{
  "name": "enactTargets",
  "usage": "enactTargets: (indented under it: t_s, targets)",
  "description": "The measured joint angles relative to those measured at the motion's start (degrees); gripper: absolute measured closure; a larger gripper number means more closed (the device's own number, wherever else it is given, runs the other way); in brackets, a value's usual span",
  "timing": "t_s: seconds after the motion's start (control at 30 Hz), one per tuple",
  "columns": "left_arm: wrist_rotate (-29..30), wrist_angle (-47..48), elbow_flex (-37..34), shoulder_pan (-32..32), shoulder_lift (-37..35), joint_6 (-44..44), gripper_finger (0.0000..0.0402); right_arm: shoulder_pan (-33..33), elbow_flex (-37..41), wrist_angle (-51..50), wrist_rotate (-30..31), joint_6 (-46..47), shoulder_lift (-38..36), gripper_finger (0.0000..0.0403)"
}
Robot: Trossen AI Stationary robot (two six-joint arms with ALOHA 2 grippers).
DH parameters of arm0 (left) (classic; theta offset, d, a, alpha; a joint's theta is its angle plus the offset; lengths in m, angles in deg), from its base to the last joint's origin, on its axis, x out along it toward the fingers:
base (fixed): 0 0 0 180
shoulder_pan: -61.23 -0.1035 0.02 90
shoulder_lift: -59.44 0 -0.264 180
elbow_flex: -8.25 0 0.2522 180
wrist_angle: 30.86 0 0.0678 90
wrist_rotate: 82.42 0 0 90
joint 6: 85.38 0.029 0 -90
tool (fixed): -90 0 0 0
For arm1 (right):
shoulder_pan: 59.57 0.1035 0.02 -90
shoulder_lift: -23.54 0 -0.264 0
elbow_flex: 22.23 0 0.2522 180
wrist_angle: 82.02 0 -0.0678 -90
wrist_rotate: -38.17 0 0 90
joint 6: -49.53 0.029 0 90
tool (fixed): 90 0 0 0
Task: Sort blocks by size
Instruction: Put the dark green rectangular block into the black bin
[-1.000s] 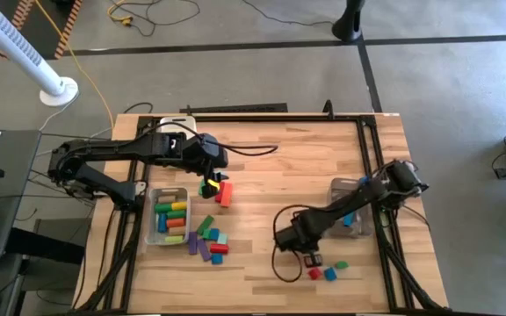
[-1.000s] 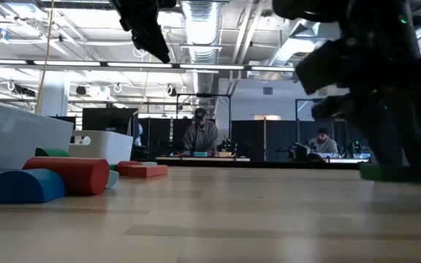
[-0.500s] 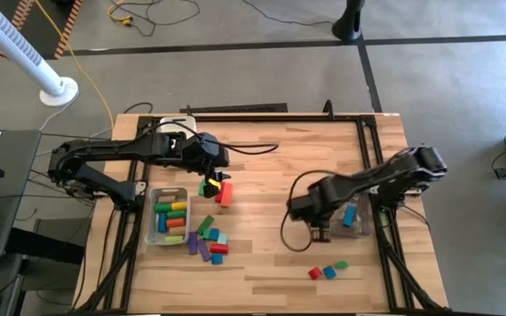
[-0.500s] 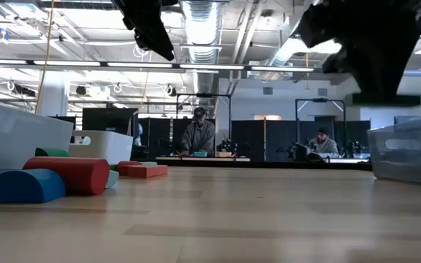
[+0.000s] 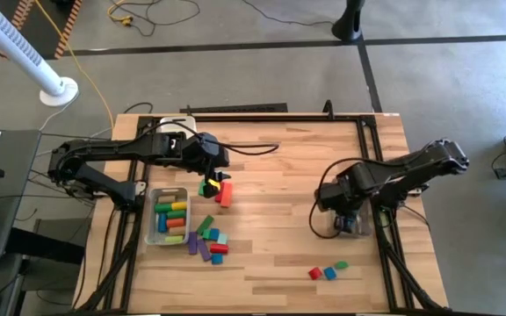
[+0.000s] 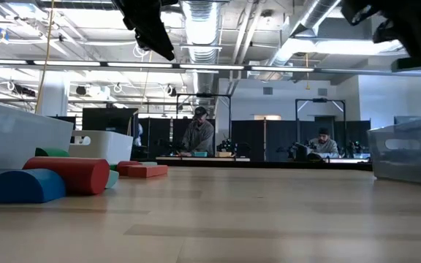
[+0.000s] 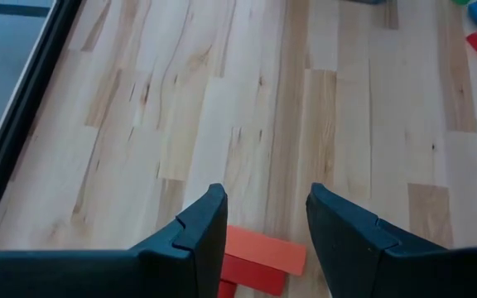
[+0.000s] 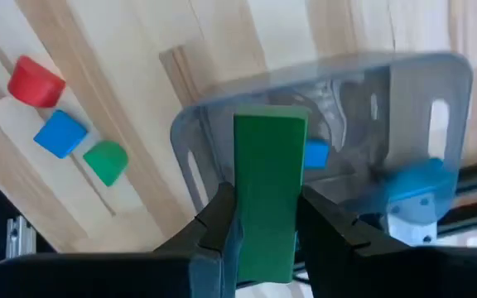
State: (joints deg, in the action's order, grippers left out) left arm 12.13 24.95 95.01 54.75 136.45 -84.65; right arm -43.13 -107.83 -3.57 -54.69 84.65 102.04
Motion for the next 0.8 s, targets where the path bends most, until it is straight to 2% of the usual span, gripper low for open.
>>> enactTargets:
  t_s: [0.17, 0.27, 0.47, 0.63, 0.8]
  targets:
    - [0.00, 0.03, 0.00, 0.00, 0.00, 0.13, 0.0245, 2.13, 5.76, -0.37, -0.31, 4.45, -1.96, 0.0280]
    - [0.00, 0.09, 0.00, 0.01, 0.00, 0.13, 0.0245, 3.97, 9.53, 0.26, -2.45, 7.60, -3.23, 0.0280]
    - [0.00, 0.08, -0.02, 0.00, 0.06, 0.81, 0.0245, 7.05, 14.47, 6.05, -3.50, 13.87, -6.55, 0.0280]
    - [-0.41, 0.21, -0.13, -0.16, 2.64, 1.23, 0.0245, 7.18, 16.67, 10.16, -3.48, 16.86, -7.91, 0.0279]
    - [-4.91, 1.55, -0.11, -0.37, 7.65, 2.32, 0.0245, 6.26, 17.80, 13.89, -3.34, 18.09, -8.14, 0.0259]
